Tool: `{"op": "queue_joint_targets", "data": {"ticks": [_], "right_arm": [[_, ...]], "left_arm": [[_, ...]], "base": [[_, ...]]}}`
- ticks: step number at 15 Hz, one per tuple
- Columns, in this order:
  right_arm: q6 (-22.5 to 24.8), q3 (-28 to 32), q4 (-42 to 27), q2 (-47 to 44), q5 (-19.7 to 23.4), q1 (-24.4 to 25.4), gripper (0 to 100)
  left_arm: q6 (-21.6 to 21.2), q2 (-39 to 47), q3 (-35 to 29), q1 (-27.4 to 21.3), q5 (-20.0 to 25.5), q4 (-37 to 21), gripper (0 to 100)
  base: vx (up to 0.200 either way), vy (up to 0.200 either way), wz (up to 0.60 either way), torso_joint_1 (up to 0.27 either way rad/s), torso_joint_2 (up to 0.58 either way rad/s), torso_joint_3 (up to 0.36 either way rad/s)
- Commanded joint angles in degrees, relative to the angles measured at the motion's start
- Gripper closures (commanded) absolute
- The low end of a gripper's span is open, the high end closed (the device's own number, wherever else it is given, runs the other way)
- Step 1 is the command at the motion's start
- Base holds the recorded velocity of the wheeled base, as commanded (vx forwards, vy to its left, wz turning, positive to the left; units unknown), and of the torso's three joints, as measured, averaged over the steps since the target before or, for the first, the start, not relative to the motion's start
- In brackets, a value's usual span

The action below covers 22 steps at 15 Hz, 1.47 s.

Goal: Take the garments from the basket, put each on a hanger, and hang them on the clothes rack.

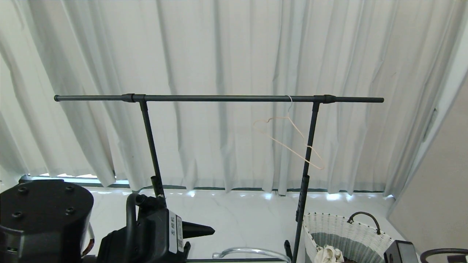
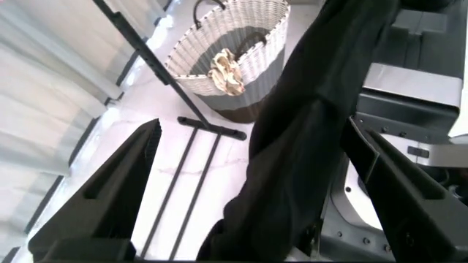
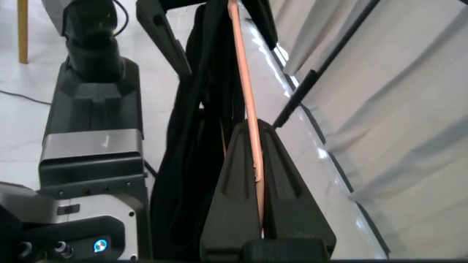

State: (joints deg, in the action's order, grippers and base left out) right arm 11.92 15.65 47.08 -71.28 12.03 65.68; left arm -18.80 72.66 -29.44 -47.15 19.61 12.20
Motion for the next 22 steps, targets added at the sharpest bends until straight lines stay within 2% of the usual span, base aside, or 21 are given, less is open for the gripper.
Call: {"op": "queue_joint_targets", "data": {"ticks": [1,3,4,5,13,14,16,18,20,21,22], "right_arm": [[0.0,0.2,0.0,0.0,-0.3,1.2,100],[0.0,0.4,0.0,-0.1,-1.0,1.9,100],[0.0,0.4,0.0,-0.1,-1.0,2.0,100],[0.0,0.4,0.0,0.0,-1.0,2.0,100],[0.1,0.2,0.0,0.2,-1.0,2.0,100],[0.0,0.0,0.0,0.4,-1.1,2.0,0],[0.0,-0.9,0.0,1.0,-1.8,1.7,0],[-0.2,-1.4,0.0,1.0,-6.9,1.6,0],[-1.4,-2.4,0.0,1.2,-8.4,1.4,0],[-2.6,-2.7,0.0,1.4,-8.5,0.3,0],[-3.3,-2.7,0.0,1.4,-8.5,-1.2,0]], "left_arm": [[0.0,0.8,0.0,-0.4,0.1,0.0,0],[-0.6,0.9,0.3,-1.3,0.0,0.0,0],[-2.9,1.3,0.7,-1.3,0.0,0.0,0],[-4.8,1.9,1.0,-1.3,0.0,0.1,100],[-4.8,2.2,0.9,-1.0,-0.1,0.1,100],[-4.8,2.2,1.0,-0.3,-0.1,0.2,100],[-4.8,2.2,1.4,1.5,-0.2,0.1,100],[-4.8,2.0,3.1,3.2,-1.3,0.1,100],[-4.7,2.1,5.1,6.5,-9.4,0.1,100],[-4.5,2.1,5.6,10.2,-12.9,0.1,100],[-4.5,1.8,5.7,13.0,-12.9,0.1,100]], "base": [[0.0,0.0,0.0,0.0,0.0,0.0],[0.0,0.0,0.0,0.0,0.0,0.0],[0.0,0.0,0.0,0.0,0.0,0.0],[0.0,0.0,0.0,0.0,0.0,0.0],[0.0,0.0,0.0,0.0,0.0,0.0],[0.0,0.0,0.0,0.0,0.0,0.0],[0.0,0.0,0.0,0.0,0.0,0.0],[0.0,0.0,0.0,0.0,0.0,0.0],[0.0,0.0,0.0,0.0,0.0,0.0],[0.0,0.0,0.0,0.0,0.0,0.0],[0.0,0.0,0.0,0.0,0.0,0.0]]}}
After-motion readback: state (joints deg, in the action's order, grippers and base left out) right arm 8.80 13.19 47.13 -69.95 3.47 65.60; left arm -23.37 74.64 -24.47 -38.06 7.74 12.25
